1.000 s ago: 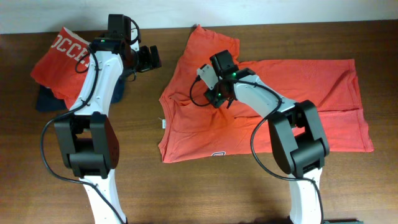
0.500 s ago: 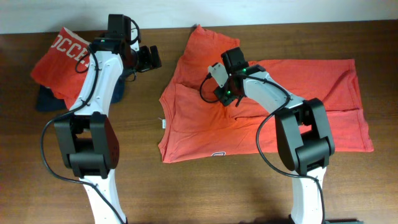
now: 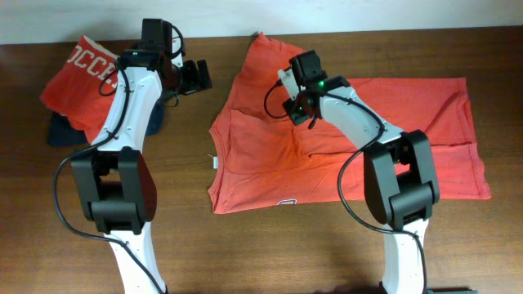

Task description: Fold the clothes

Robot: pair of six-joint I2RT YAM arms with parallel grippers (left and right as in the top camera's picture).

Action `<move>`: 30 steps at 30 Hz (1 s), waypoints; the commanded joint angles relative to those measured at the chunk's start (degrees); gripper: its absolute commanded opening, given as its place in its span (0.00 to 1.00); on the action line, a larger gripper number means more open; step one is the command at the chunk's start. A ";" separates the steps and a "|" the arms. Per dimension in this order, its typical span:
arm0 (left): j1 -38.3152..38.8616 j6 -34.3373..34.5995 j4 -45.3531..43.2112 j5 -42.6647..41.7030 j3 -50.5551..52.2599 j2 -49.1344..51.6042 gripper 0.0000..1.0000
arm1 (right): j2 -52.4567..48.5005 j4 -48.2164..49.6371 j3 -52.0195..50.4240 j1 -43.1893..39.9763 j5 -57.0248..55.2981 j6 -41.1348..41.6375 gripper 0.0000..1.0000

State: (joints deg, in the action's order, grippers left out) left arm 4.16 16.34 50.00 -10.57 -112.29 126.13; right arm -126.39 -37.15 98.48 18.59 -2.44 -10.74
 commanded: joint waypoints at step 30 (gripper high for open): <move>-0.15 0.59 0.02 -0.61 -0.85 0.20 0.99 | 1.22 -31.39 27.15 -41.94 -0.85 9.75 0.99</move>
State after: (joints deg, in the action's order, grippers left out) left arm 4.16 16.34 50.00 -10.57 -112.29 126.13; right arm -126.06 -69.23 124.84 -20.25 -6.13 -1.30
